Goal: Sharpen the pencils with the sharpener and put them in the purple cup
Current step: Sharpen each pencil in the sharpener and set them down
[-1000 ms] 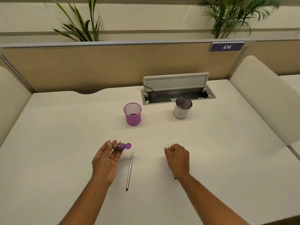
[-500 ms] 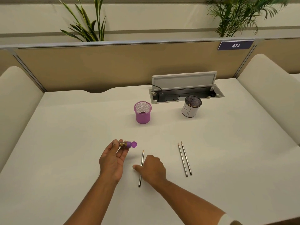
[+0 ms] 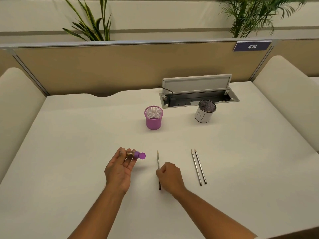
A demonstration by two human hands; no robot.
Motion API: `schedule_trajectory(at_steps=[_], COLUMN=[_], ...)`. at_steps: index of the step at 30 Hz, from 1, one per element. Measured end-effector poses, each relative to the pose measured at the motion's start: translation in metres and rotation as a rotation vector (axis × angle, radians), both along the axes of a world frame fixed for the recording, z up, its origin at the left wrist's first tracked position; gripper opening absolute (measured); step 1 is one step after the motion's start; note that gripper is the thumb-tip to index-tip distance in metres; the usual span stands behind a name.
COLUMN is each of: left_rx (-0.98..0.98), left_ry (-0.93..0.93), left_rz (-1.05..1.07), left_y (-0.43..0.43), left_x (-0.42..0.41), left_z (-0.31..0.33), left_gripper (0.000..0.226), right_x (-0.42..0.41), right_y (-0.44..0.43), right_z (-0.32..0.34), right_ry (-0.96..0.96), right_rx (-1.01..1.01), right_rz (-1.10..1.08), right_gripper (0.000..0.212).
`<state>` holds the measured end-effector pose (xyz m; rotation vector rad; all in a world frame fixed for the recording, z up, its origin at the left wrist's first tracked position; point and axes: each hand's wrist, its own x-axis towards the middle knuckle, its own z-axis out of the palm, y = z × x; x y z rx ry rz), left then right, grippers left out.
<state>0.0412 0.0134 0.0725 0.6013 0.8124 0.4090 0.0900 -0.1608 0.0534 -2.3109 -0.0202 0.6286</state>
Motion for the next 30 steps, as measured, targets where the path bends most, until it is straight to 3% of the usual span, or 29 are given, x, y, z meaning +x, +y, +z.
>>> schedule_trajectory(at_steps=[6,10,18,30], left_rx=[-0.005,-0.015,0.006,0.097], left_ry=[0.012,0.003,-0.012,0.018], left_rz=[-0.043,-0.043,-0.061,-0.113], left_y=[-0.015,-0.026,-0.05,-0.076], left_x=[0.005,0.012,0.02,0.025], left_z=[0.011,0.016,0.018,0.029], left_gripper=[0.019,0.027,0.034,0.017], right_x=[0.003,0.004,0.005,0.016], right_y=[-0.044,-0.061,-0.079,-0.108], right_z=[0.042,0.062,0.073,0.078], right_ry=[-0.081,-0.185,-0.132,-0.331], right_rx=[0.306,0.266,0.207,0.131], right_rz=[-0.055,0.058,0.164,0.301], right_gripper=[0.011,0.009,0.005,0.005])
